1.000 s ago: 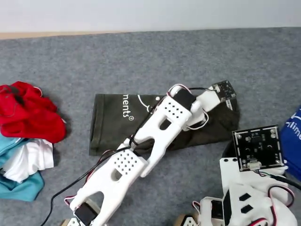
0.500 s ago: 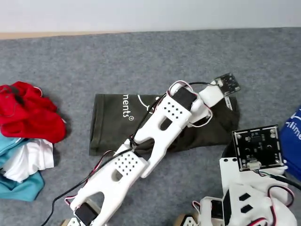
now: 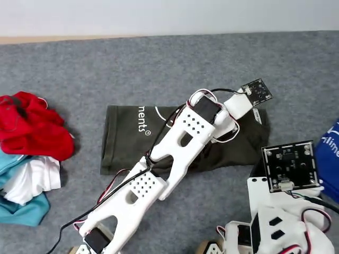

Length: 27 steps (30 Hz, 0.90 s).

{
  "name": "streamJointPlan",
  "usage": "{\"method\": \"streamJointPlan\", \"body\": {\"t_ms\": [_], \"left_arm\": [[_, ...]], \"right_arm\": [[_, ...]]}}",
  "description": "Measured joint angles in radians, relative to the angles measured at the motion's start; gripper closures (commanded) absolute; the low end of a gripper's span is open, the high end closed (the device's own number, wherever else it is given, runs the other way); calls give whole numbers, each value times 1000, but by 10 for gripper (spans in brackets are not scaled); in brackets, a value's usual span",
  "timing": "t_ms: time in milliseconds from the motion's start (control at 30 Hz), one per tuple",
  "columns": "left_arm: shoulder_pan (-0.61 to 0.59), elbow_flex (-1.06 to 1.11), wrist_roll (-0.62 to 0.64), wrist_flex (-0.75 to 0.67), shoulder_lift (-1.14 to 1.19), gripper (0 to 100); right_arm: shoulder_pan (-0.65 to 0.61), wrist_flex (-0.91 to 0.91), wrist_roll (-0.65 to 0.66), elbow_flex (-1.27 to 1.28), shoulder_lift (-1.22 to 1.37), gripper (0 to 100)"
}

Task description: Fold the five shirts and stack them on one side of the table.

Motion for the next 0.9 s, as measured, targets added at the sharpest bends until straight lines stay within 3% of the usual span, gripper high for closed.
{"method": "streamJointPlan", "body": {"t_ms": [200,600,900], "left_arm": [[8,78,32,2,-101,909],[25,493,21,2,-229,909],[23,686,14,-3,-230,909]], "right_arm": [[0,0,0,0,0,987],[0,11,0,0,0,988],[158,25,2,0,0,988]]}}
